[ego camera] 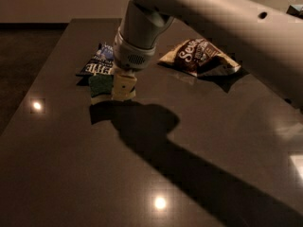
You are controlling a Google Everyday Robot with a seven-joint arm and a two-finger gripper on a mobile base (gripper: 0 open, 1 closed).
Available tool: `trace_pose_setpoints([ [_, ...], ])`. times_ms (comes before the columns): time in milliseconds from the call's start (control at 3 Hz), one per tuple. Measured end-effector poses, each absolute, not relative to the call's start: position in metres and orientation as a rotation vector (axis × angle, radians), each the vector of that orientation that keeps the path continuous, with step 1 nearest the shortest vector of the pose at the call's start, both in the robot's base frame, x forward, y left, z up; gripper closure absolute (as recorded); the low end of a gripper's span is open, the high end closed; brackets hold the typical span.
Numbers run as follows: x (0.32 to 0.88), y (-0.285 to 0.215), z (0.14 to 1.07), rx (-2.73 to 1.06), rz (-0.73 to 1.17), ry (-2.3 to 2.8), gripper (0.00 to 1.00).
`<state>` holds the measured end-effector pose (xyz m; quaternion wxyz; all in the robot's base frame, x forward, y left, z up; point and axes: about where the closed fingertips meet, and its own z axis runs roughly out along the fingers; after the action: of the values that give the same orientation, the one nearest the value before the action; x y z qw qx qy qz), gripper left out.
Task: Move sponge near blue chip bag
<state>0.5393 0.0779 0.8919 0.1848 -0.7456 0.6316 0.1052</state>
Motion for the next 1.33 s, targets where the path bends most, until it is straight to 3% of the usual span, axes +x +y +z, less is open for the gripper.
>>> trace_pose_setpoints([
  [333, 0.561, 0.081, 0.889, -2.087, 0.289, 1.803, 0.84],
  [1333, 0.587, 0.085, 0.879, -2.074, 0.255, 1.785, 0.15],
])
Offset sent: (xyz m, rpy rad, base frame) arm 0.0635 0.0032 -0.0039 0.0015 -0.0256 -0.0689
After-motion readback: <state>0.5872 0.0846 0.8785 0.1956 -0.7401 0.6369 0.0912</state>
